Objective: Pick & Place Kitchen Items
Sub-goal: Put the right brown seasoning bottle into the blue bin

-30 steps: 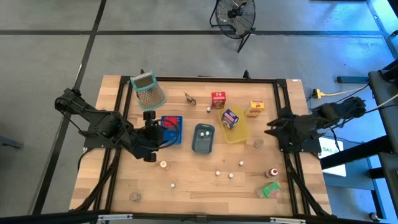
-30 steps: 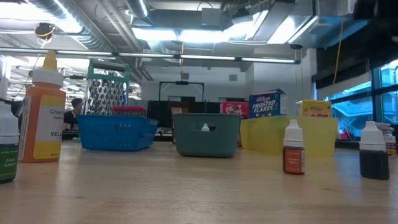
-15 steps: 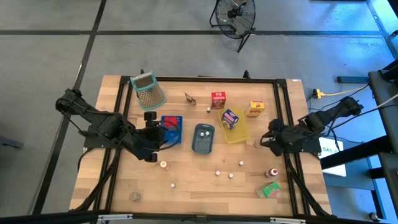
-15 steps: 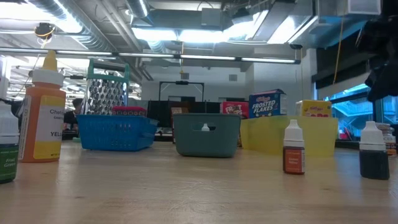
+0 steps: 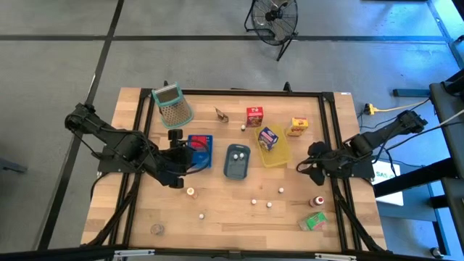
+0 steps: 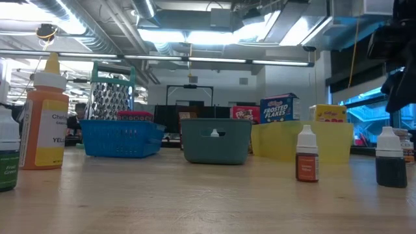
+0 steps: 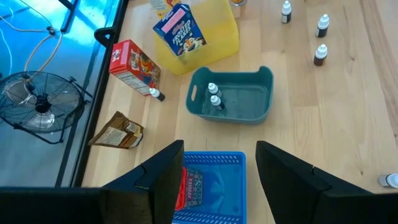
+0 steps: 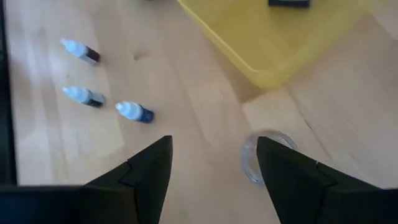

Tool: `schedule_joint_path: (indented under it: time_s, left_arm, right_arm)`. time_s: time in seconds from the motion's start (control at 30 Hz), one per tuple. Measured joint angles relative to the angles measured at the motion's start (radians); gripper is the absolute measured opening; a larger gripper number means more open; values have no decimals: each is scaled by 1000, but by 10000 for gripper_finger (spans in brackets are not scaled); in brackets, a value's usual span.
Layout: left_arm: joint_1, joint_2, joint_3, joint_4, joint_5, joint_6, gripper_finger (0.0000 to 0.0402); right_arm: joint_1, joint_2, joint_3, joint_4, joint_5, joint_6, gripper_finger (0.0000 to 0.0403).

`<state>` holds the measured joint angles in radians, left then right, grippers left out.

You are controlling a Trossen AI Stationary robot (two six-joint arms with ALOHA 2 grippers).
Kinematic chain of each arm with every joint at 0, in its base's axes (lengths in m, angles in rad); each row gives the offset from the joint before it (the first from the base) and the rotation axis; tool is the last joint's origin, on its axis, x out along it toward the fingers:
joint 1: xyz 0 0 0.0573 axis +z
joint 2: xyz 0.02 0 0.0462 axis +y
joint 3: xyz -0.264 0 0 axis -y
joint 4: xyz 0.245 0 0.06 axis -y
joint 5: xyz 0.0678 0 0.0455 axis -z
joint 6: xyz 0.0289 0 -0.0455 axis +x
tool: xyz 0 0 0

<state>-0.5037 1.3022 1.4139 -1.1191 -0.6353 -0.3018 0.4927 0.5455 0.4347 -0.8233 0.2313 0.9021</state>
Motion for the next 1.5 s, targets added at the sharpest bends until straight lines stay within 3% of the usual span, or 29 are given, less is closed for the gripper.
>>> schedule_joint_path:
  time_s: [0.23, 0.4, 1.0, 1.5]
  left_arm:
    - [0, 0, 0, 0, 0, 17, 196]
    - [0, 0, 0, 0, -9, 28, 196]
    - [2, 0, 0, 0, -18, 37, 196]
    - [2, 0, 0, 0, -18, 35, 196]
  right_arm:
    - [-1, 5, 0, 29, -67, 0, 236]
    - [-1, 5, 0, 21, -10, 20, 236]
    - [-52, 93, -1, -134, -31, 90, 236]
    - [-76, 143, -1, -38, -133, 4, 236]
